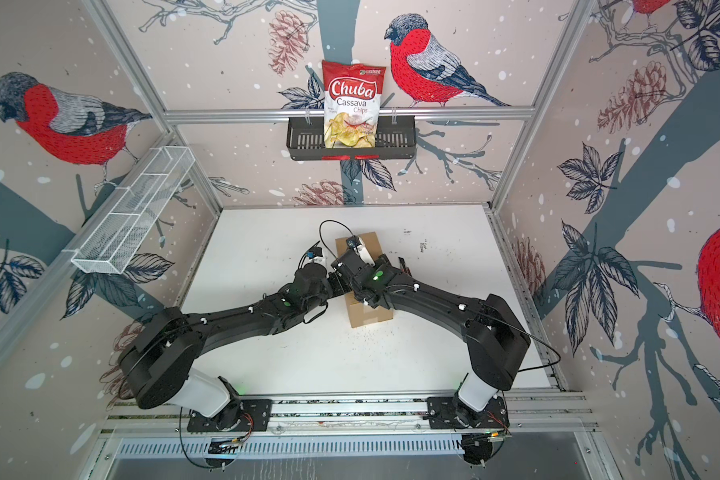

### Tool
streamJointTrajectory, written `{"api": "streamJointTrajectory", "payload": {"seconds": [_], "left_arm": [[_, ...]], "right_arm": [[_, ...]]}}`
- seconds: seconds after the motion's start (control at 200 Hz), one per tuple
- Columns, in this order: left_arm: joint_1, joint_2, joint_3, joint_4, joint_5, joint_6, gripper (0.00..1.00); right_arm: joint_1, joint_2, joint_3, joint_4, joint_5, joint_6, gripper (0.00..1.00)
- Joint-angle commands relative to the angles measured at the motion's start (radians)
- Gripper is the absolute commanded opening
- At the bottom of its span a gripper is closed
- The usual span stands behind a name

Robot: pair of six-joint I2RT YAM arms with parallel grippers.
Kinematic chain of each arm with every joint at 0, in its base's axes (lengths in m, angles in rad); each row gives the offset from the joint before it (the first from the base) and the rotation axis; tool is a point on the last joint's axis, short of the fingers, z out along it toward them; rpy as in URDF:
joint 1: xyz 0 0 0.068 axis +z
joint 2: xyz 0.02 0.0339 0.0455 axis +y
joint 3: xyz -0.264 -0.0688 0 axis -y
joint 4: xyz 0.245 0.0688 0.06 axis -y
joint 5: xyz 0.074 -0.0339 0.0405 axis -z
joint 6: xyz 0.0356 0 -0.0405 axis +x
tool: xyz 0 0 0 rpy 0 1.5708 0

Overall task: Unpack the express box
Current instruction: 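Pull the flap up with the right gripper while the left gripper holds the box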

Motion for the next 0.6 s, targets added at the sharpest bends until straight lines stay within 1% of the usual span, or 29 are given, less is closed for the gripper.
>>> {"api": "streamJointTrajectory", "payload": {"seconds": [0.0,0.32,0.595], "left_arm": [[0.001,0.007,-0.008,-0.087,-0.033,0.005,0.73],[-0.001,0.016,-0.006,-0.086,-0.032,0.005,0.72],[-0.004,0.035,-0.002,-0.092,-0.039,0.004,0.72]], "right_arm": [[-0.009,0.014,0.007,-0.032,0.097,-0.017,0.71],[-0.007,0.031,0.021,-0.020,0.161,-0.031,0.74],[-0.004,0.013,0.068,-0.067,0.221,-0.049,0.74]]}}
